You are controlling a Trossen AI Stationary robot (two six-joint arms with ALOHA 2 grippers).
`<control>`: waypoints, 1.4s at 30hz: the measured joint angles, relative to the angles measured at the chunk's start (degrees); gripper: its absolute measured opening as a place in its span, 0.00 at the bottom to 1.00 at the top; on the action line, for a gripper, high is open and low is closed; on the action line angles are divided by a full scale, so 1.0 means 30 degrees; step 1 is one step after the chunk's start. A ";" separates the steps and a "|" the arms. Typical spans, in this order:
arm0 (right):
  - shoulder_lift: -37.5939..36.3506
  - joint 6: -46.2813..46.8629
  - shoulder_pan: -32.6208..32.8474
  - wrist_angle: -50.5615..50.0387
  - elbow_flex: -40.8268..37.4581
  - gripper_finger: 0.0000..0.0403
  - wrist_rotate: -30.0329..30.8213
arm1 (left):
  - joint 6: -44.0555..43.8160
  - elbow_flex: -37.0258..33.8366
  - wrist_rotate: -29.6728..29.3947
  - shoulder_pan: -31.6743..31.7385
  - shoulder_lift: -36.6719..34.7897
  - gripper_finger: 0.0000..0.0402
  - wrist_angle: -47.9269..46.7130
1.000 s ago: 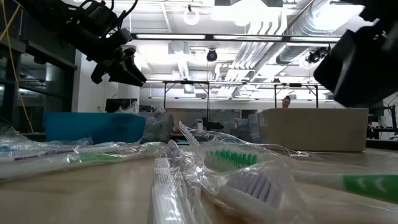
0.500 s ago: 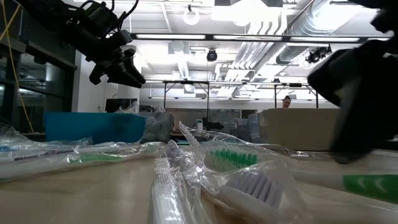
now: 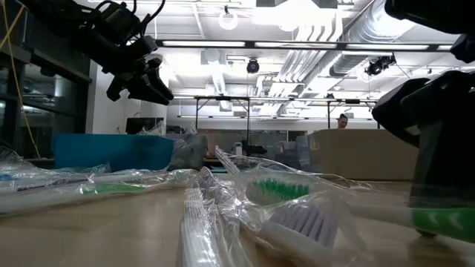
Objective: Pick & Place Toothbrushes
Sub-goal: Put the green toothbrush into the left black bin
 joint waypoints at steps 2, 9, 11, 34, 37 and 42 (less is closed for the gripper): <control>0.0000 0.0076 -0.0013 -0.0282 0.0014 0.41 0.0092 | 0.0000 0.0000 0.0000 0.0000 0.0000 0.35 0.0004; -0.0007 0.0088 -0.0062 -0.1055 0.0022 0.16 0.0686 | 0.0000 0.0000 -0.0022 0.0000 0.0000 0.35 0.0007; -0.0007 0.0171 -0.0095 -0.1080 0.0015 0.07 0.0719 | -0.0001 0.0000 -0.0029 0.0000 0.0000 0.35 -0.0006; -0.6438 0.7889 -0.0678 -1.4820 -0.0045 0.03 0.5334 | -0.0062 0.0000 -0.0029 0.0002 0.0131 0.35 -0.0601; -0.6903 0.8105 -0.0833 -1.5840 -0.0051 0.03 0.7862 | -0.0156 0.0000 0.0059 0.0000 0.0390 0.35 -0.0392; -0.7096 0.8026 -0.2071 -1.6409 -0.0559 0.03 0.9501 | -0.0236 0.0000 0.1579 0.0000 0.1468 0.35 0.0212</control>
